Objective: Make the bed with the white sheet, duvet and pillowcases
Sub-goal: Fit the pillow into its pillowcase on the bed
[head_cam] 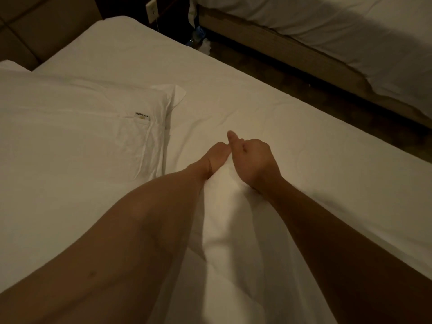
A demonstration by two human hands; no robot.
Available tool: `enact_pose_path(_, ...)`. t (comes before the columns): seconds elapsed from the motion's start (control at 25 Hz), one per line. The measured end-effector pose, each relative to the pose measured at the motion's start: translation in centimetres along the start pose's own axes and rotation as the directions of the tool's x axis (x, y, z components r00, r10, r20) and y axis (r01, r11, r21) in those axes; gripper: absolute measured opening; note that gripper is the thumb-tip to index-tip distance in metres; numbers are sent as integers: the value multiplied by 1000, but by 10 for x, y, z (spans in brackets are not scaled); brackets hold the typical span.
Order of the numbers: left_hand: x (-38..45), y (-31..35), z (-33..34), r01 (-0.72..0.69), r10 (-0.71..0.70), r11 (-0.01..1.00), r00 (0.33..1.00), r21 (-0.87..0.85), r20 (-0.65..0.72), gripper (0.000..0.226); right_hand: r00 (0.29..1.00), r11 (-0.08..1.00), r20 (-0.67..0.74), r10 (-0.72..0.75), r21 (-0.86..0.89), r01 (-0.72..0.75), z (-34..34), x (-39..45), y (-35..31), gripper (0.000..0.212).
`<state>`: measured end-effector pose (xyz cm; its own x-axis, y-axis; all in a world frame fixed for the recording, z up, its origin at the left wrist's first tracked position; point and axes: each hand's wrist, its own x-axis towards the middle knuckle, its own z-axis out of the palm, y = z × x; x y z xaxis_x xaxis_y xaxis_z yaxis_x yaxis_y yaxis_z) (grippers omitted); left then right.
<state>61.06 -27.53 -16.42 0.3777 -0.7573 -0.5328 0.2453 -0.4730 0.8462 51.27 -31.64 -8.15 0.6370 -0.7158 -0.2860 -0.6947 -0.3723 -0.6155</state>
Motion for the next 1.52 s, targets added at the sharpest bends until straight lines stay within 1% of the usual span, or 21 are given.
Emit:
enact_pose_path(0.08, 8, -3, 0, 23, -22, 999, 1000, 30, -12, 61, 1000, 1000, -13, -14, 4, 14, 0, 0, 4, 62)
enact_pose_path(0.16, 9, -3, -3, -12, 9, 994, 999, 106, 33, 65, 999, 997, -31, 21, 74, -18, 1, 3, 12, 60)
enact_pose_path(0.24, 11, 2, -9, 26, -28, 999, 996, 37, 79, 57, 997, 993, -49, 65, 106, -60, -1, 5, 25, 57)
enact_pose_path(0.32, 11, 12, -12, 64, -63, 998, 993, -12, 102, 58, 994, 991, -29, 109, 78, -107, -2, 4, 33, 58)
enact_pose_path(0.36, 13, 14, -12, 40, -43, 999, 993, 28, 107, 58, 994, 994, -43, 100, 57, -98, -2, 4, 34, 60)
enact_pose_path(0.48, 16, 10, -11, -60, 61, 981, 998, 184, -1, 55, 995, 993, -95, -30, -120, 18, 3, 3, 24, 64)
enact_pose_path(0.56, 16, 9, -14, -91, 109, 939, 993, 332, -38, 46, 994, 979, -95, -47, -203, 27, 7, 3, 19, 70)
enact_pose_path(0.6, 14, 12, -17, -82, 97, 938, 995, 337, -26, 45, 994, 977, -96, -42, -210, 21, 9, 3, 17, 73)
enact_pose_path(0.68, 3, 30, -19, -41, 27, 989, 995, 142, 95, 57, 991, 982, -110, -75, -181, 54, 5, -3, 17, 74)
enact_pose_path(0.72, -3, 43, -17, -47, 23, 992, 979, 114, 201, 65, 989, 984, -112, -98, -162, 79, -1, -7, 21, 72)
enact_pose_path(0.76, -8, 56, -13, -98, 29, 971, 955, 220, 295, 67, 989, 983, -98, -112, -159, 95, -8, -13, 27, 67)
enact_pose_path(0.8, -13, 67, -5, -182, 30, 894, 936, 410, 350, 66, 991, 980, -83, -107, -177, 91, -18, -19, 35, 61)
enact_pose_path(0.88, -26, 82, 19, -323, -12, 569, 916, 756, 400, 65, 999, 973, -36, 30, -226, -38, -43, -34, 63, 54)
enact_pose_path(0.92, -31, 85, 30, -346, -19, 399, 923, 849, 385, 69, 991, 957, 6, 135, -259, -129, -56, -44, 81, 55)
enact_pose_path(1.0, -40, 80, 45, -365, 78, 209, 931, 907, 357, 75, 955, 900, 76, 286, -364, -241, -77, -72, 116, 65)
enact_pose_path(1.08, -43, 71, 46, -361, 195, 182, 925, 915, 326, 75, 958, 866, 40, 286, -439, -240, -92, -98, 145, 72)
enact_pose_path(1.16, -47, 66, 42, -323, 260, 201, 928, 925, 268, 75, 988, 847, -72, 134, -510, -152, -104, -106, 162, 72)
enact_pose_path(1.24, -47, 63, 44, -281, 331, 157, 918, 947, 217, 73, 993, 815, -114, 28, -573, -89, -121, -93, 167, 67)
enact_pose_path(1.36, -45, 64, 51, -235, 326, 103, 926, 966, 191, 70, 994, 859, -90, -63, -511, 8, -136, -85, 177, 59)
enact_pose_path(1.44, -43, 71, 69, -259, 296, 101, 930, 960, 220, 64, 998, 894, -46, -35, -447, 10, -141, -98, 205, 59)
enact_pose_path(1.52, -37, 75, 104, -352, 232, 131, 920, 927, 317, 58, 988, 865, -6, 152, -483, -136, -149, -121, 251, 73)
